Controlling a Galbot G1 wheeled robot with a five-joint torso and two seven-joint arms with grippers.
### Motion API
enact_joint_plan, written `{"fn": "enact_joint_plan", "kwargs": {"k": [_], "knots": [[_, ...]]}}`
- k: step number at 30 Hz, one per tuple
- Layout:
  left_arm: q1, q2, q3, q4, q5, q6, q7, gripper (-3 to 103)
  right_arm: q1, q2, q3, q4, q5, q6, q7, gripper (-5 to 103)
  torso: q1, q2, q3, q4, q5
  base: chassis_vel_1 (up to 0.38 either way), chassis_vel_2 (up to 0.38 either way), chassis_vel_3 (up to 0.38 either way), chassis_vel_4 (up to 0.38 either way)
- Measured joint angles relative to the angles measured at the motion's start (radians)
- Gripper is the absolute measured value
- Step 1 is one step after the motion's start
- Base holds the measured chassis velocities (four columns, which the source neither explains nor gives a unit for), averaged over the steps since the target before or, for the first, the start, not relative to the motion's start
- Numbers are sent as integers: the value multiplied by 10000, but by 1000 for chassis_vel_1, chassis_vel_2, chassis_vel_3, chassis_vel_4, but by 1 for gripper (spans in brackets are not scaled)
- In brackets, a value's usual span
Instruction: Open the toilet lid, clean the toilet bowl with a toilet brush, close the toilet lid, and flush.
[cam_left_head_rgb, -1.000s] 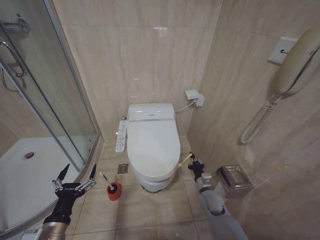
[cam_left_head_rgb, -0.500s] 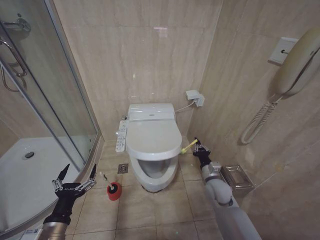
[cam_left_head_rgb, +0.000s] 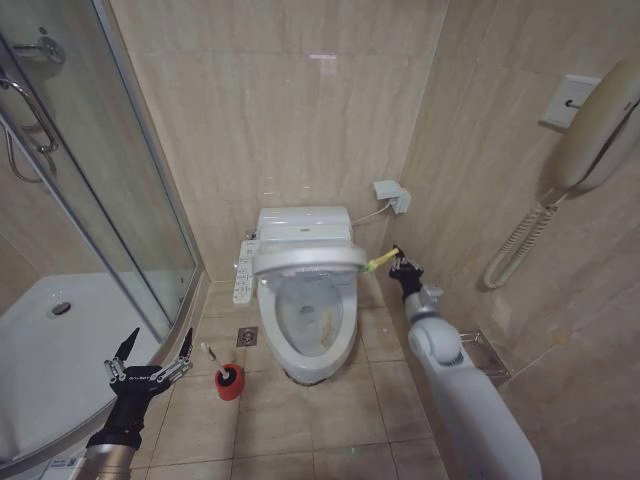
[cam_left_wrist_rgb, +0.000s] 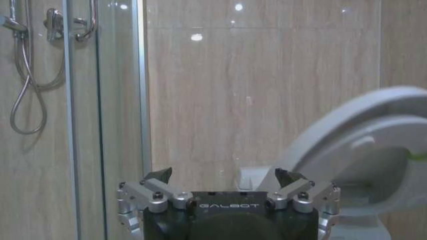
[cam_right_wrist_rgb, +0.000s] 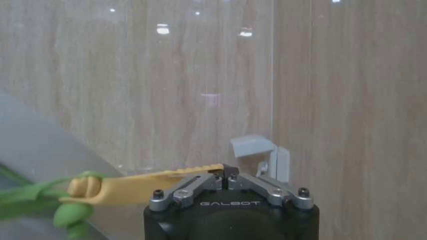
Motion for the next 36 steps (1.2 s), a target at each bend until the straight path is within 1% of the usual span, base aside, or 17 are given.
{"fn": "enact_joint_plan", "kwargs": {"k": [8,11,17,28,36], "knots": [[-1,0,0,0,0,0,0,100,1077,3,-270,-832,103,2,122,1,0,0,0,-1,-3,0,0,0,0],[0,0,0,0,0,0,0,100,1616,48,-431,-1386,109,37,149,1,0,0,0,0,-2,0,0,0,0],[0,0,0,0,0,0,0,100,2328,151,-714,-2169,94,80,168,1,0,0,0,-3,0,0,0,0,0],[0,0,0,0,0,0,0,100,3538,274,-1109,-3503,65,221,209,1,1,1,0,-2,-1,0,0,0,0],[0,0,0,0,0,0,0,100,4847,426,-1449,-4764,41,306,279,1,2,0,3,-2,1,0,0,0,0]]}}
